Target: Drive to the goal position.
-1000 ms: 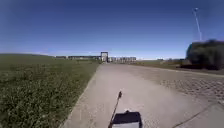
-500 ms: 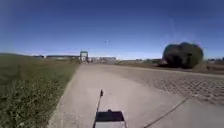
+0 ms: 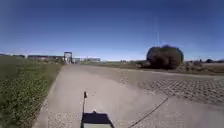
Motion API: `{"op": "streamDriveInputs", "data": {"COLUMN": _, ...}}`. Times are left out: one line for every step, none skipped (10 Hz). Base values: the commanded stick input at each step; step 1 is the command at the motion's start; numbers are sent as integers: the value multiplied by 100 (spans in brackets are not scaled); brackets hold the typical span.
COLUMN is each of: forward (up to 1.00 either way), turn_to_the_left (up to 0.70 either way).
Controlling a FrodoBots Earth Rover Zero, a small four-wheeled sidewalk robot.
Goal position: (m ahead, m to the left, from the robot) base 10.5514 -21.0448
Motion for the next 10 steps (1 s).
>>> {"op": "streamDriveInputs", "data": {"forward": 0, "turn_to_the_left": -100}}
{"op": "streamDriveInputs", "data": {"forward": 0, "turn_to_the_left": -100}}
{"op": "streamDriveInputs", "data": {"forward": 0, "turn_to_the_left": -100}}
{"op": "streamDriveInputs", "data": {"forward": 0, "turn_to_the_left": -100}}
{"op": "streamDriveInputs", "data": {"forward": 0, "turn_to_the_left": -100}}
{"op": "streamDriveInputs", "data": {"forward": 0, "turn_to_the_left": -100}}
{"op": "streamDriveInputs", "data": {"forward": 0, "turn_to_the_left": -100}}
{"op": "streamDriveInputs", "data": {"forward": 0, "turn_to_the_left": -100}}
{"op": "streamDriveInputs", "data": {"forward": 0, "turn_to_the_left": -100}}
{"op": "streamDriveInputs", "data": {"forward": 0, "turn_to_the_left": -100}}
